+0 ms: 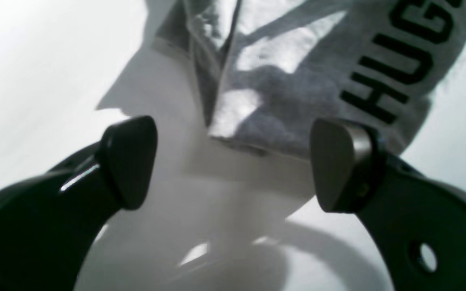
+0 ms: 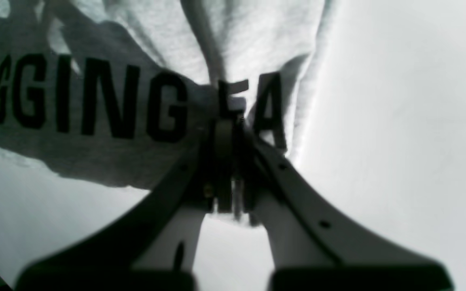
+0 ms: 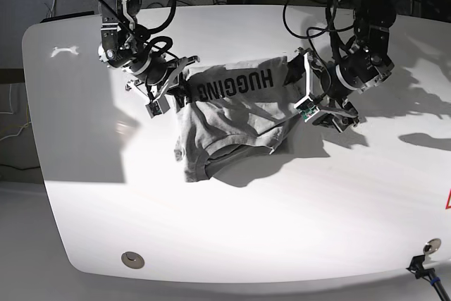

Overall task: Fold the T-shirt properly
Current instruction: 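Hold the shirt edges with both grippers and smooth it into a rectangle, then open both grippers and lift them away from the folded shirt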

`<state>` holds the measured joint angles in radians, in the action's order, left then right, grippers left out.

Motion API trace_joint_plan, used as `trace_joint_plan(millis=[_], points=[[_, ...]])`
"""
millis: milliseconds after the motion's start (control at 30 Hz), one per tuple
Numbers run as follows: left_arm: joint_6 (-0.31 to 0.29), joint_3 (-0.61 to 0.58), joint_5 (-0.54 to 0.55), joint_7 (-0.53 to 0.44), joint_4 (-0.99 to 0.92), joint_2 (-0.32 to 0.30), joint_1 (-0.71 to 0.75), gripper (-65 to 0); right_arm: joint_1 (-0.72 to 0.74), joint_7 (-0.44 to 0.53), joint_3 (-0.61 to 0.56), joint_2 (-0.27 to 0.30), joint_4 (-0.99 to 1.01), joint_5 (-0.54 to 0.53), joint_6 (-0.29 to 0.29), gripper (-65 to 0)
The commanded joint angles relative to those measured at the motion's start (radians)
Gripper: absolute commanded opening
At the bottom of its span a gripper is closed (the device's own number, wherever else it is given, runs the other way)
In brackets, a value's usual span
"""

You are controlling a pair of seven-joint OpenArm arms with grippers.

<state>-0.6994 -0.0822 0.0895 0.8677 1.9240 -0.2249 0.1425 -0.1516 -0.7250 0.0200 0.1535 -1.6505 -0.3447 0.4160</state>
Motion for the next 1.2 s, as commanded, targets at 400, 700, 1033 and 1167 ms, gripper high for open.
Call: trace_joint_plan(millis=[400,700,1033,1167], points=[[0.001,-0.026,0.068,-0.026,-0.057,0.012,-0.004,-9.1,0.340,-0.038,0.001,-0.071,0.055,-0.018,0.016,-62.5],[0.001,-0.026,0.068,-0.028,-0.208,0.005,-0.024,-9.1,0.399,0.221,-0.002,-0.081,0.457,-0.014,0.017,-62.5],[0.001,0.025,0.069,-0.029,-0.140,-0.009,-0.057,-9.1,0.399,0.152,0.004,-0.052,0.327,-0.018,0.016,-62.5],[0.001,0.065,0.069,-0.029,-0.039,-0.008,-0.057,-9.1,0.369,0.045,0.004,-0.053,0.102,-0.014,0.010,-62.9]])
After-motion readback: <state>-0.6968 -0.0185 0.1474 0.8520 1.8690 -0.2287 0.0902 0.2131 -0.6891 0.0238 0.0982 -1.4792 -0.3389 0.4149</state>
